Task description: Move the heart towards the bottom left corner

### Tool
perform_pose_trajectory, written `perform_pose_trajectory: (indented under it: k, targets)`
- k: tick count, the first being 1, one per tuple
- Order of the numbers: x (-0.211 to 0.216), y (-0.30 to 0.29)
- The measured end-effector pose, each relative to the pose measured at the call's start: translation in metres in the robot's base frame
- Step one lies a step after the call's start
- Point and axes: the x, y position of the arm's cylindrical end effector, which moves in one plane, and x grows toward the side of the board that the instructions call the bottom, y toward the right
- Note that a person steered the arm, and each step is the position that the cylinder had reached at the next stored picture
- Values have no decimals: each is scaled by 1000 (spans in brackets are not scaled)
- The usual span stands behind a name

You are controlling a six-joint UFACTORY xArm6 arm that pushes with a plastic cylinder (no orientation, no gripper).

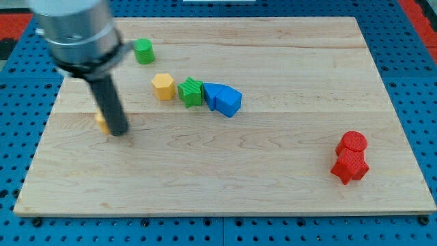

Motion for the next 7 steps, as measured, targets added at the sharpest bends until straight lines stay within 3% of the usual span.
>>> perform_pose_trajectory:
  k: [2,4,5,6,7]
  targets:
    - [-97,-1]
    - [-32,-28]
    - [-68,-26]
    - [-45,-64]
    - [27,-53]
